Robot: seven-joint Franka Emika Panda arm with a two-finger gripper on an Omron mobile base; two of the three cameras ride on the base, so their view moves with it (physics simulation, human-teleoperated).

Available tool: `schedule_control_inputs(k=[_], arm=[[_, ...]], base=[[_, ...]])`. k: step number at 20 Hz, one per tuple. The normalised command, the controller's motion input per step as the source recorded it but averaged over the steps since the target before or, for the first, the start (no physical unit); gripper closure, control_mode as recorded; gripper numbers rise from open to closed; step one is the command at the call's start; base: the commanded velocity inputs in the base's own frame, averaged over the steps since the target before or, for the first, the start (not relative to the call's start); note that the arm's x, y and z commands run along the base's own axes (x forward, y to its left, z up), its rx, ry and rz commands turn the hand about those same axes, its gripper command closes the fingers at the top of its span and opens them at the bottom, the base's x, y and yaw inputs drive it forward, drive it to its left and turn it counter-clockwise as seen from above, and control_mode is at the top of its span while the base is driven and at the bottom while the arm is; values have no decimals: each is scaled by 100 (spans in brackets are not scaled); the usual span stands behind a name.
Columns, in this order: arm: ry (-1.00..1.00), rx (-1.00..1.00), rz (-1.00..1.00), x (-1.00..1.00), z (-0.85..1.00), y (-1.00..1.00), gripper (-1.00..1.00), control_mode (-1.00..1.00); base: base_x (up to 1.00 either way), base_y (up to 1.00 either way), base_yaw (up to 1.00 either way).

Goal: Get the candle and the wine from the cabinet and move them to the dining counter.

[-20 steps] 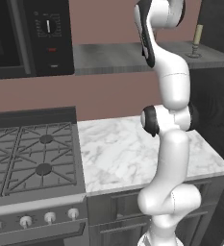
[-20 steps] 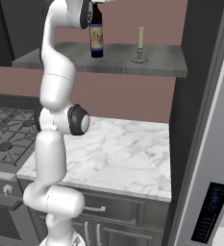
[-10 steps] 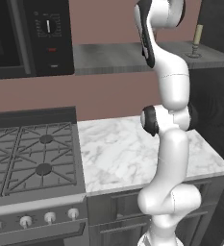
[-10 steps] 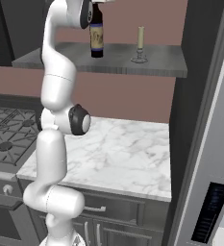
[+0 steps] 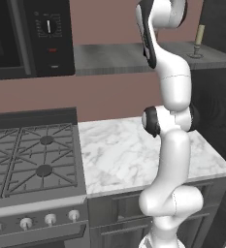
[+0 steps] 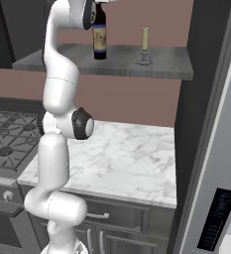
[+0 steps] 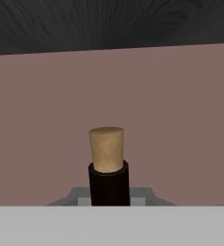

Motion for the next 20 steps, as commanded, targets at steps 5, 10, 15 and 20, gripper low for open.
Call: schedule_control_inputs(k=[5, 10, 15, 20], arm=[[0, 0, 0, 0, 0, 0, 100, -100], [0, 0, 0, 0, 0, 0, 100, -100], [-8, 0, 0, -32, 0, -3, 100, -100], [-5, 0, 0, -74, 0, -14, 100, -100]], base=[[0, 0, 0], [0, 0, 0], [0, 0, 0], [0, 0, 0]])
